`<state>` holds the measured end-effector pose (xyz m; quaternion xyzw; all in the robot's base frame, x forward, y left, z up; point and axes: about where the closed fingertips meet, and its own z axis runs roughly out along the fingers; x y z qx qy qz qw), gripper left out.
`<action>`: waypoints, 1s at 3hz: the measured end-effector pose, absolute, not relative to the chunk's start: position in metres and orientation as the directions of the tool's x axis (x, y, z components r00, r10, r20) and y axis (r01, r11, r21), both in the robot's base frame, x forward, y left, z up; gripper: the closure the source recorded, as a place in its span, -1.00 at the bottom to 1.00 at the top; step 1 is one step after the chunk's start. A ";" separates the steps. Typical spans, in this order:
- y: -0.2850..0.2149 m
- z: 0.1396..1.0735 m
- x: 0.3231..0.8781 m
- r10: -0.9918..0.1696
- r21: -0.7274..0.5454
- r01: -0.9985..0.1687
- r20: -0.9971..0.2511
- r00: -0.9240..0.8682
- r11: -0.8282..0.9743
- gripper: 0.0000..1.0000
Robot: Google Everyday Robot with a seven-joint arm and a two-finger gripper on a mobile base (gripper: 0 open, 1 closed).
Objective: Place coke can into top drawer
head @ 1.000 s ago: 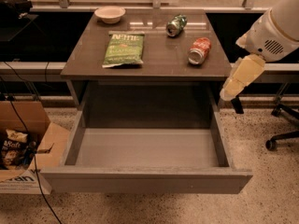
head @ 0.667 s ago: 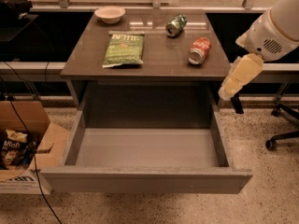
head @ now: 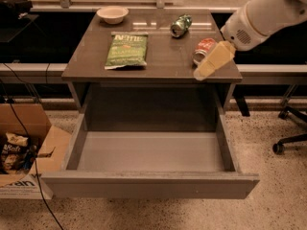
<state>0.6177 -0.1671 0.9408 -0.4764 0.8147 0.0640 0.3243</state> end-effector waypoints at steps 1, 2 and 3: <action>-0.154 0.936 0.656 -0.671 -0.176 -0.793 -0.655 -0.348 0.583 -1.00; -0.151 0.928 0.690 -0.602 -0.137 -0.761 -0.705 -0.375 0.634 -1.00; -0.158 0.913 0.715 -0.517 -0.081 -0.713 -0.745 -0.421 0.697 -1.00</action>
Offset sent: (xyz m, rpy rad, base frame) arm 0.1136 0.0125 -0.0200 0.2484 -0.0478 -0.1611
